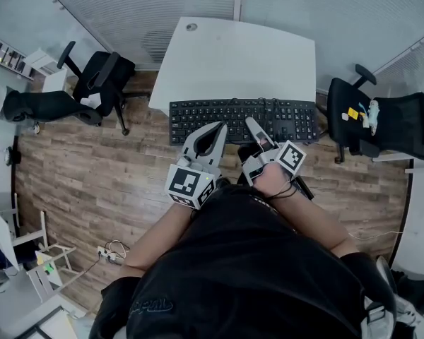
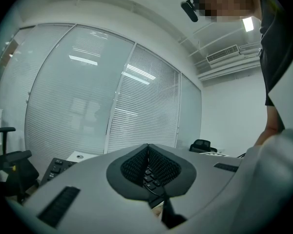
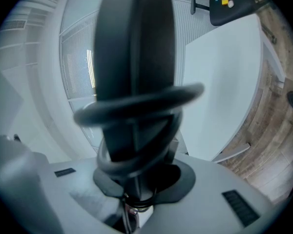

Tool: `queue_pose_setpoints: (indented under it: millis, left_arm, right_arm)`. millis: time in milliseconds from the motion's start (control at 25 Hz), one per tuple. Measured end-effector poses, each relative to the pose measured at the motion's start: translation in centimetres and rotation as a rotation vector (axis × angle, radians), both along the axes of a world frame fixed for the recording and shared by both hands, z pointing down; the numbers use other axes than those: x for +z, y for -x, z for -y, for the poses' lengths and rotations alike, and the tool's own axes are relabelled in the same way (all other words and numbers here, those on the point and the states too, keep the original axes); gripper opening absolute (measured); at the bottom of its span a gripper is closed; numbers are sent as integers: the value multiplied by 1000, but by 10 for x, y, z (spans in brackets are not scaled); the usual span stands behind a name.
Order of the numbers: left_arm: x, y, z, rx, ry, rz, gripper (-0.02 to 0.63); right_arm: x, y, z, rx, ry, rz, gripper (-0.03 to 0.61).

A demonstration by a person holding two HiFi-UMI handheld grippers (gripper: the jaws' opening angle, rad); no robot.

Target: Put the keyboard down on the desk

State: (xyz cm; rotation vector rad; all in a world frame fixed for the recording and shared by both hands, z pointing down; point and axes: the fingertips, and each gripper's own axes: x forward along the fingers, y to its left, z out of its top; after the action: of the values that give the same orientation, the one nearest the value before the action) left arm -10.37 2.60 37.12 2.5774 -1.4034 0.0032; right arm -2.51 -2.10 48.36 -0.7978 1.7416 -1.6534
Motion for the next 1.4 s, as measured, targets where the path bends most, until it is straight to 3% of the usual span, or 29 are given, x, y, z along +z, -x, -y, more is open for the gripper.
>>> queue_pose_setpoints:
  millis: [680, 1400]
  left_arm:
    - [4, -35, 81, -26, 10, 23, 15]
    - [7, -117, 166, -66, 7, 23, 15]
  right_arm:
    - [6, -30, 81, -32, 16, 12, 92]
    - [4, -105, 175, -88, -3, 17, 92]
